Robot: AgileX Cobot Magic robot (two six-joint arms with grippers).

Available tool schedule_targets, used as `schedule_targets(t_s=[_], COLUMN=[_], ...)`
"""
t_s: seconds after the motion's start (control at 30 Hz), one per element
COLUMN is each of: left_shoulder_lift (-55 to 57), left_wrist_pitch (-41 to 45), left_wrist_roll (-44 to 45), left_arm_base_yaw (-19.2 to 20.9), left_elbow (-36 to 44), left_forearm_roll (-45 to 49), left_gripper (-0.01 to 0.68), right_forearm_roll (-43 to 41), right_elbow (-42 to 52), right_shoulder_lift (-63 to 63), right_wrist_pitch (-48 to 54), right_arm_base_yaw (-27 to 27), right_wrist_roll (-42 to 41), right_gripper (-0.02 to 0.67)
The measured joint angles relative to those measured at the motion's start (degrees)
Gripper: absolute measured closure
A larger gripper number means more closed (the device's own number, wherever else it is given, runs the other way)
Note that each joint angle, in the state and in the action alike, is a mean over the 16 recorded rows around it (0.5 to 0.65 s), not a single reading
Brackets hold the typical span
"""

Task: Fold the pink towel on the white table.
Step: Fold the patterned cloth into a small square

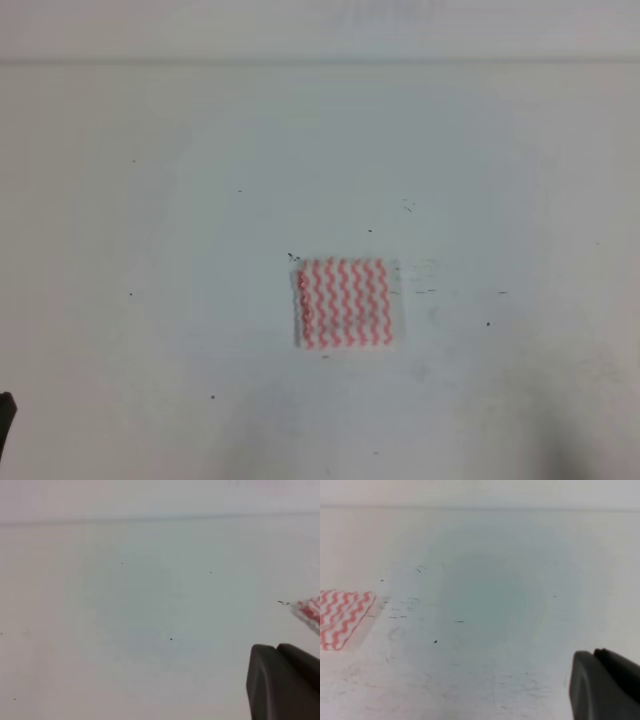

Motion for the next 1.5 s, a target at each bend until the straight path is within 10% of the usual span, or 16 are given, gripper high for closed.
schedule_targets(t_s=[0.77,1.23,1.5], left_shoulder_lift=[-0.1,-5.28,-11.19], left_wrist_pitch=[0.12,13.6,22.05], left_wrist_roll=[-5.7,-69.45,-86.24], left_arm_base_yaw=[0.43,12.43,18.56], left_elbow=[0.1,0.4,0.84], left_forearm_roll=[6.4,67.56,82.39], left_gripper=[0.678,0.678,0.678], right_forearm_roll=[0.01,-0.01,-0.01], right_elbow=[0.0,0.0,0.0], right_shoulder_lift=[0.16,0.0,0.17], right_wrist_pitch=[0.11,-0.11,-0.11], right_arm_base_yaw=[-0.01,0.0,-0.01], right_wrist_roll=[0.01,0.05,0.05], right_gripper=[0.667,0.667,0.667])
